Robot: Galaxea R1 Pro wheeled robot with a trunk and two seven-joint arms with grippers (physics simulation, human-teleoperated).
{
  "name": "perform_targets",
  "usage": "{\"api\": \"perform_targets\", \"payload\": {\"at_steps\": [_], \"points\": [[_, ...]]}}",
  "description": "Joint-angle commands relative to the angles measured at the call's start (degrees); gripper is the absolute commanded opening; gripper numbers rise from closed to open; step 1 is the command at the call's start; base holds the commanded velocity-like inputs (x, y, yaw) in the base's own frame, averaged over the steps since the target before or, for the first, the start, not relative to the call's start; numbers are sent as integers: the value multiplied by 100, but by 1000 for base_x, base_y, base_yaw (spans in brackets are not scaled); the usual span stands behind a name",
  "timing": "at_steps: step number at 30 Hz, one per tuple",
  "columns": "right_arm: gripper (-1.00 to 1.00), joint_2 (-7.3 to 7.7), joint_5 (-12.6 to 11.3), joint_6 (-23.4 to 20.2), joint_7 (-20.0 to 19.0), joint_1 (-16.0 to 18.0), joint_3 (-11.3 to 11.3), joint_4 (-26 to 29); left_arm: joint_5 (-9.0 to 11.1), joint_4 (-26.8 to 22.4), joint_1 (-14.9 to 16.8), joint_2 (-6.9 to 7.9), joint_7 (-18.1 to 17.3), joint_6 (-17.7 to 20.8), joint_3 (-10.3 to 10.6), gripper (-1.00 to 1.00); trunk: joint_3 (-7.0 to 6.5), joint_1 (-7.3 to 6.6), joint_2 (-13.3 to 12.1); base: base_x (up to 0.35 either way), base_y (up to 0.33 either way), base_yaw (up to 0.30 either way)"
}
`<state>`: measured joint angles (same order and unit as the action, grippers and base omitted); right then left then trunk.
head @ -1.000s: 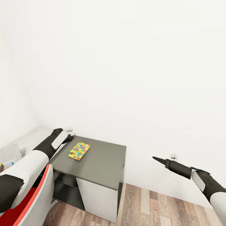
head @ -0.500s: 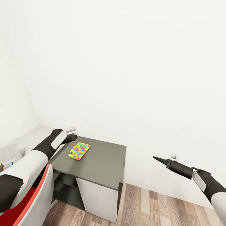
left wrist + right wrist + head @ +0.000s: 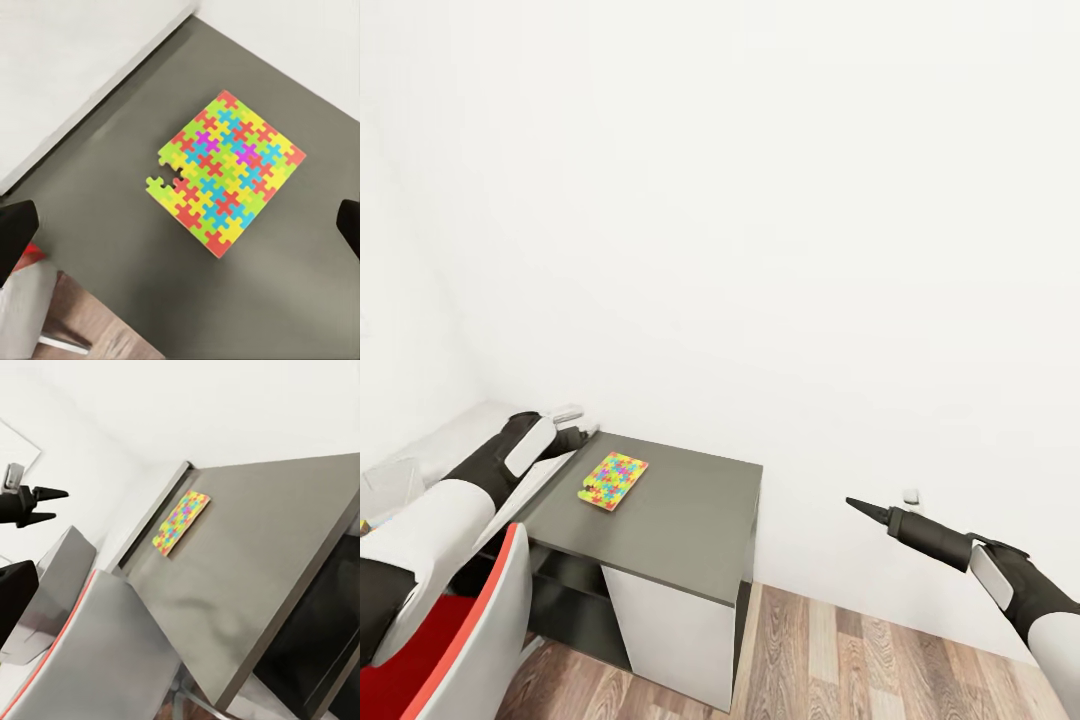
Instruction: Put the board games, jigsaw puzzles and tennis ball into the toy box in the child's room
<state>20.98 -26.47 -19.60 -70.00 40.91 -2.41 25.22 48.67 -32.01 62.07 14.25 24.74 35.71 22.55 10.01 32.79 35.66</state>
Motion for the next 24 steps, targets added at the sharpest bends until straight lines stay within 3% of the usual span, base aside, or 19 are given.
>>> {"api": "perform_targets", "payload": {"at_steps": [1, 8, 14, 21, 24], "points": [[100, -1, -25, -55, -13, 5, -4, -2, 61, -10, 7, 28, 51, 2, 46, 100, 10, 2, 9, 0, 0, 0], [100, -4, -25, -42, -8, 5, -5, -15, 56, -7, 13, 104, 15, -11, 49, 100, 10, 2, 9, 0, 0, 0], [100, -6, -25, -31, 13, 5, -5, -17, 55, -7, 13, 153, -283, -168, 64, 100, 10, 2, 9, 0, 0, 0], [100, -6, -25, -5, 12, -1, -5, -17, 53, -7, 9, 307, -546, -426, 85, 100, 136, 156, 290, 0, 0, 0], [100, -7, -26, 73, 19, -3, -5, -17, 55, -7, 7, 350, -566, -439, 90, 100, 136, 156, 290, 0, 0, 0]]}}
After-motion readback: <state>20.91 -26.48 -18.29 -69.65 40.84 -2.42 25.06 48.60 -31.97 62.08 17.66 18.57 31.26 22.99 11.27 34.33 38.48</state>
